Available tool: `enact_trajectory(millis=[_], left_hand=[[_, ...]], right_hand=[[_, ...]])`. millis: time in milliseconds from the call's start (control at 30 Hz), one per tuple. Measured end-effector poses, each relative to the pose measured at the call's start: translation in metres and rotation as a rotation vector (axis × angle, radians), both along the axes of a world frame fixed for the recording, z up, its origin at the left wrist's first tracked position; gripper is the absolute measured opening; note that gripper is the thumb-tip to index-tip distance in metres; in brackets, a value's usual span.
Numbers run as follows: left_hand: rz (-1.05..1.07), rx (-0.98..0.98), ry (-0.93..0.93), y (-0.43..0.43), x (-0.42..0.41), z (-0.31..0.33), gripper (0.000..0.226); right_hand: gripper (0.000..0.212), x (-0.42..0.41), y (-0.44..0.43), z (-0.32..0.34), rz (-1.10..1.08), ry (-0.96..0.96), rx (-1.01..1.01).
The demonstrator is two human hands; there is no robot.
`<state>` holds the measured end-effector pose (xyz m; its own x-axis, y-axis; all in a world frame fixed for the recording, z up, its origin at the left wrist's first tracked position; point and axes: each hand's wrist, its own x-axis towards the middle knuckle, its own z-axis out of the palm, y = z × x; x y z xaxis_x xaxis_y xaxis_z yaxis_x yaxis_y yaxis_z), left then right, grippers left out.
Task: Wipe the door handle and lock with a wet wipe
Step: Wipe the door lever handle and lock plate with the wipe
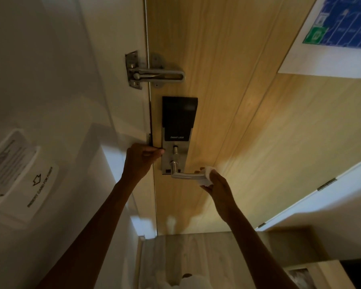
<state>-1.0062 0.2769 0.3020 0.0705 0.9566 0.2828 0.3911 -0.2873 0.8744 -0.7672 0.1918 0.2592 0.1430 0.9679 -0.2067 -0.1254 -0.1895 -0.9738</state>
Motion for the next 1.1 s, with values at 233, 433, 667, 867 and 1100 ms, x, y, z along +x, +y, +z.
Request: enact_trajectory(millis=[233,433,667,867,1100], left_hand=[[0.013,0.013,0.035,-0.001,0.000,0.003,0.018],[0.017,-0.018,0.033,0.001,-0.002,0.001,0.021],[0.018,-0.019,0.024,0.001,-0.001,0.002,0.020],[0.040,-0.016,0.045,0.000,0.003,0.005,0.019],[0.056,-0.011,0.051,0.001,0.004,0.006,0.018]], right_hand=[[0.034,-0.008,0.005,-0.009,-0.097,-0.114,0.011],[0.034,-0.006,0.008,-0.002,-0.084,-0.037,-0.020],[0.026,0.012,-0.003,0.005,-0.040,-0.843,0.173],[0.027,-0.003,0.012,0.003,-0.052,-0.945,0.241],[0.017,-0.034,0.015,0.004,0.142,-1.389,0.458]])
